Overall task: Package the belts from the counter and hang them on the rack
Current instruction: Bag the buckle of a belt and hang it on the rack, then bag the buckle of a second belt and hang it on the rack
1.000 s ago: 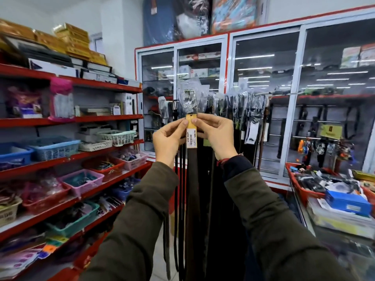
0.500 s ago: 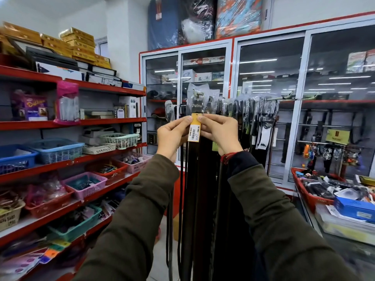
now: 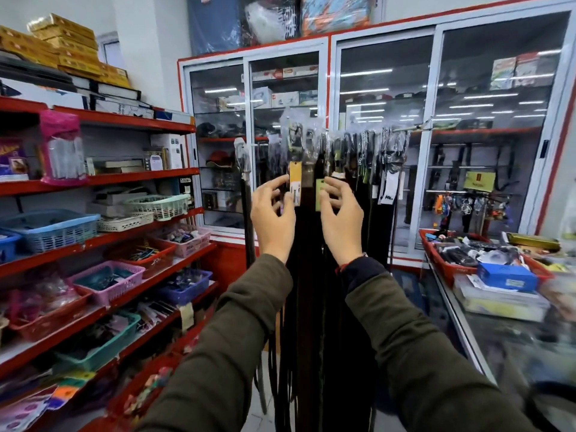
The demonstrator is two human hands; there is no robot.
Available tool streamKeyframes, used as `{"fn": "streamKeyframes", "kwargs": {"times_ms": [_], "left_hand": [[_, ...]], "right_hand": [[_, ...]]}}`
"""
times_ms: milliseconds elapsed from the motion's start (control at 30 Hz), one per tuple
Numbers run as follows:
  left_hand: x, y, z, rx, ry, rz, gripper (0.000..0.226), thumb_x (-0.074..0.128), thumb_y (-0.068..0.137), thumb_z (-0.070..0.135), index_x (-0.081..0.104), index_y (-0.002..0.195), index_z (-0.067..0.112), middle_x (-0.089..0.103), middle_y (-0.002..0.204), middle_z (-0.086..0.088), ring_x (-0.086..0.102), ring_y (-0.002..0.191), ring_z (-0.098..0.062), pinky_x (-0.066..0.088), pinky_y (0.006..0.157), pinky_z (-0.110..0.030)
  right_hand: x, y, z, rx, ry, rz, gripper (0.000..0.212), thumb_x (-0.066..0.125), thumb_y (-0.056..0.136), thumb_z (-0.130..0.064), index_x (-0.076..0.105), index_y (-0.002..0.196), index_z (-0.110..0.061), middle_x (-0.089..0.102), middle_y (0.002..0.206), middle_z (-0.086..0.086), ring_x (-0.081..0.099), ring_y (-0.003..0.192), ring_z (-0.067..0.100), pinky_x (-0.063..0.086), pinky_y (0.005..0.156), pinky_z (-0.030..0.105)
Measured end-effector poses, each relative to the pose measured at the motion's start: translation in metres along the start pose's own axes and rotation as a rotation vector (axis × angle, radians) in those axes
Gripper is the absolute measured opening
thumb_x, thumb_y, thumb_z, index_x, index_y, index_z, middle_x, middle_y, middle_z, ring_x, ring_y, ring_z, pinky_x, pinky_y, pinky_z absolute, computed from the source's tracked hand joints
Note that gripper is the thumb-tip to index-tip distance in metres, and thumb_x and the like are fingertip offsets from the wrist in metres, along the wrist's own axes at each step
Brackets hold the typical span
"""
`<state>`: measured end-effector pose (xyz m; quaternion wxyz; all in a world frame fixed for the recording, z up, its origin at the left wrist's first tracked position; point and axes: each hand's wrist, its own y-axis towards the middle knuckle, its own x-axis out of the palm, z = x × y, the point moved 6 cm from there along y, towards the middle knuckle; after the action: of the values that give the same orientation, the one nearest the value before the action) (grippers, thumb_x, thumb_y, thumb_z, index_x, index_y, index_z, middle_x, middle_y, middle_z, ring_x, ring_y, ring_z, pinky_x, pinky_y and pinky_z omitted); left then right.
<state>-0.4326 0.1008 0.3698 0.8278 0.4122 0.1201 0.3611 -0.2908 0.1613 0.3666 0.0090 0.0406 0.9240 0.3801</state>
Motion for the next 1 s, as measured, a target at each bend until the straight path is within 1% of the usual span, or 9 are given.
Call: {"fn": "streamKeyframes", "kwargs": {"times_ms": [33,100,200,267,367,467,633,767,1000], "left_hand": [[0.0,-0.011,0.003,0.078,0.038,0.009,0.029,0.057,0.099,0.005,0.068,0.123,0.014,0.058,0.122,0.001,0.059,0.113,-0.01,0.052,0.097,-0.023],[0.003,-0.037,0.006,0.177,0.107,-0.018,0.028,0.056,0.098,0.005,0.068,0.122,0.013,0.058,0.126,-0.004,0.056,0.121,-0.014,0.046,0.108,-0.031],[0.016,-0.081,0.006,0.204,0.199,-0.123,0.032,0.055,0.1,0.014,0.064,0.13,0.018,0.052,0.141,-0.002,0.046,0.138,-0.018,0.033,0.119,-0.03],[0.03,-0.113,0.007,0.234,0.265,-0.199,0.037,0.053,0.1,0.019,0.059,0.137,0.021,0.048,0.149,0.0,0.035,0.149,-0.022,0.028,0.125,-0.04],[0.052,-0.165,0.008,0.231,0.317,-0.304,0.041,0.05,0.103,0.025,0.051,0.143,0.025,0.039,0.159,0.003,0.018,0.158,-0.022,0.011,0.13,-0.047],[0.075,-0.223,0.011,0.202,0.314,-0.404,0.043,0.049,0.104,0.026,0.047,0.147,0.024,0.033,0.163,0.003,0.011,0.16,-0.021,0.002,0.131,-0.046],[0.112,-0.309,0.024,0.204,0.312,-0.573,0.046,0.047,0.104,0.029,0.044,0.15,0.022,0.031,0.165,-0.001,0.012,0.159,-0.025,0.0,0.13,-0.046],[0.136,-0.37,0.033,0.212,0.292,-0.704,0.047,0.045,0.104,0.029,0.044,0.15,0.023,0.032,0.166,-0.001,0.015,0.159,-0.026,0.004,0.13,-0.049],[0.173,-0.472,0.04,0.179,0.272,-0.995,0.045,0.042,0.107,0.031,0.041,0.151,0.023,0.026,0.168,-0.001,0.009,0.16,-0.024,-0.002,0.13,-0.046]], "right_hand": [[-0.008,-0.011,0.004,-0.03,-0.035,0.009,0.032,0.054,0.102,-0.025,0.058,0.134,-0.021,0.064,0.124,-0.006,0.062,0.103,-0.003,0.048,0.086,0.008],[-0.028,-0.034,0.01,-0.098,-0.165,0.032,0.036,0.052,0.103,-0.027,0.052,0.139,-0.024,0.056,0.137,-0.005,0.055,0.123,0.005,0.042,0.1,0.013],[-0.061,-0.066,0.017,-0.171,-0.374,0.042,0.045,0.05,0.103,-0.028,0.044,0.147,-0.02,0.041,0.156,-0.001,0.034,0.15,0.016,0.031,0.123,0.034],[-0.085,-0.088,0.023,-0.191,-0.515,0.044,0.049,0.049,0.103,-0.029,0.041,0.15,-0.018,0.031,0.164,0.0,0.02,0.158,0.023,0.021,0.128,0.046],[-0.124,-0.121,0.032,-0.202,-0.698,0.051,0.05,0.048,0.104,-0.031,0.04,0.151,-0.019,0.022,0.169,0.001,0.007,0.16,0.025,0.004,0.13,0.048],[-0.167,-0.154,0.044,-0.187,-0.858,0.033,0.05,0.047,0.104,-0.031,0.039,0.151,-0.019,0.02,0.17,0.005,0.005,0.161,0.03,0.002,0.13,0.052],[-0.238,-0.206,0.068,-0.089,-1.057,0.006,0.055,0.047,0.104,-0.032,0.035,0.155,-0.018,0.018,0.171,0.007,0.006,0.16,0.032,0.005,0.128,0.059],[-0.295,-0.253,0.083,0.026,-1.154,-0.009,0.054,0.046,0.104,-0.032,0.036,0.155,-0.02,0.018,0.171,0.005,0.005,0.161,0.031,-0.001,0.129,0.056],[-0.401,-0.33,0.099,0.366,-1.332,-0.024,0.052,0.053,0.097,-0.018,0.045,0.148,-0.02,0.027,0.168,0.003,0.012,0.16,0.03,0.003,0.127,0.061]]}}
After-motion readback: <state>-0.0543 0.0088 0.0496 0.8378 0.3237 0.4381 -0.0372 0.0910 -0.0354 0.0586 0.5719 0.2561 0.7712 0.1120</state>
